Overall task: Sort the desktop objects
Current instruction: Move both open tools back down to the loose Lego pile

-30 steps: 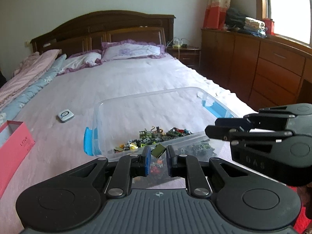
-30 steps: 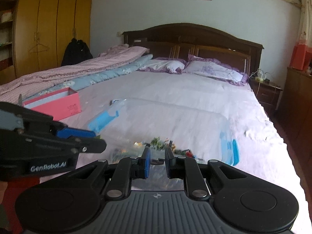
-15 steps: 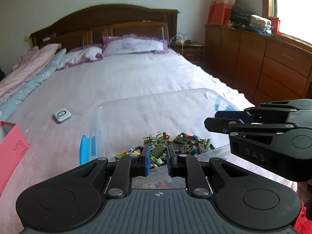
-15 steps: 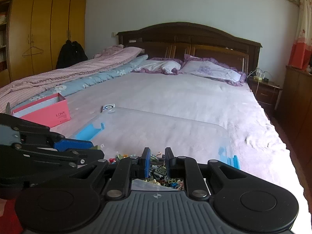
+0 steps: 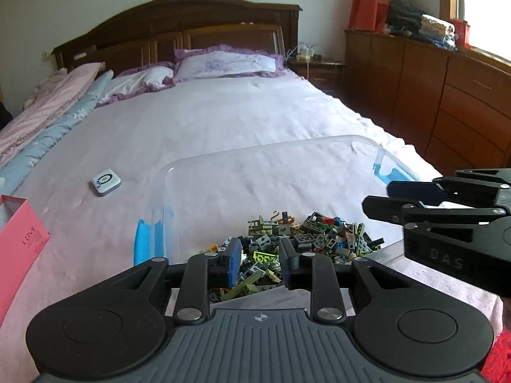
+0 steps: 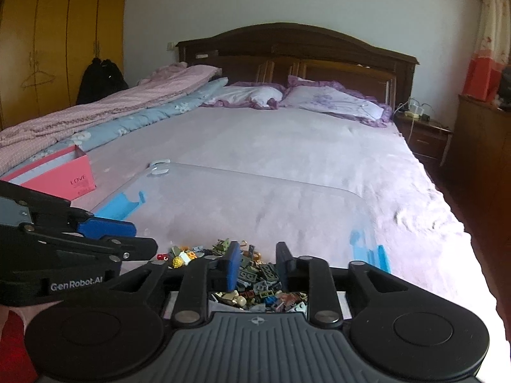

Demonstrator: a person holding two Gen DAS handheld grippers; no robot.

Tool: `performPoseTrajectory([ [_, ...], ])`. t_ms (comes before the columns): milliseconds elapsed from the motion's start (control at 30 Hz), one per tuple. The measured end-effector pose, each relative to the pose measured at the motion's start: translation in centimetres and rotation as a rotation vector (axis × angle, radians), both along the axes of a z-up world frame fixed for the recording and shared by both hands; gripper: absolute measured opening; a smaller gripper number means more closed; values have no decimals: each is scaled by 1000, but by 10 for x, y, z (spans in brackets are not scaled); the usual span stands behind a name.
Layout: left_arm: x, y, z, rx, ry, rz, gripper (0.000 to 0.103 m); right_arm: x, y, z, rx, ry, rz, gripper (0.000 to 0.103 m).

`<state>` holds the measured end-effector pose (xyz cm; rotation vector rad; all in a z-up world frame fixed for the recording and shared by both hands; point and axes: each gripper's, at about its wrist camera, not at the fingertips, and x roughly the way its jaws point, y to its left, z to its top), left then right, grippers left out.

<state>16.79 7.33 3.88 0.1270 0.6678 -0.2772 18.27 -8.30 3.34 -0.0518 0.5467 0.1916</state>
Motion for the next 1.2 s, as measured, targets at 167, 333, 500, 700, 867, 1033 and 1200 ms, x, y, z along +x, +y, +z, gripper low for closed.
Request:
performPoseTrajectory([
  [167,-22,6,6,-3,-26,5,52,-25,-11,5,17,-25,-15,45],
  [333,-54,22,4,-3,-21,39,57,-67,-23,4,33,-34,-21,46],
  [500,-87,47,-12,-8,27,100,64,-107,-21,-9,18,-19,23,46],
  [700,-115,76,-41,-2,127,165,64,-125,1,-45,6,111,85,42],
  [867,-129,91,-60,18,182,190,67,-131,28,-67,16,195,153,40],
  [1033,-138,94,-69,25,195,203,71,-122,52,-77,4,247,206,33],
  [1200,-139,95,-76,25,195,207,72,-109,67,-78,-12,242,219,24],
])
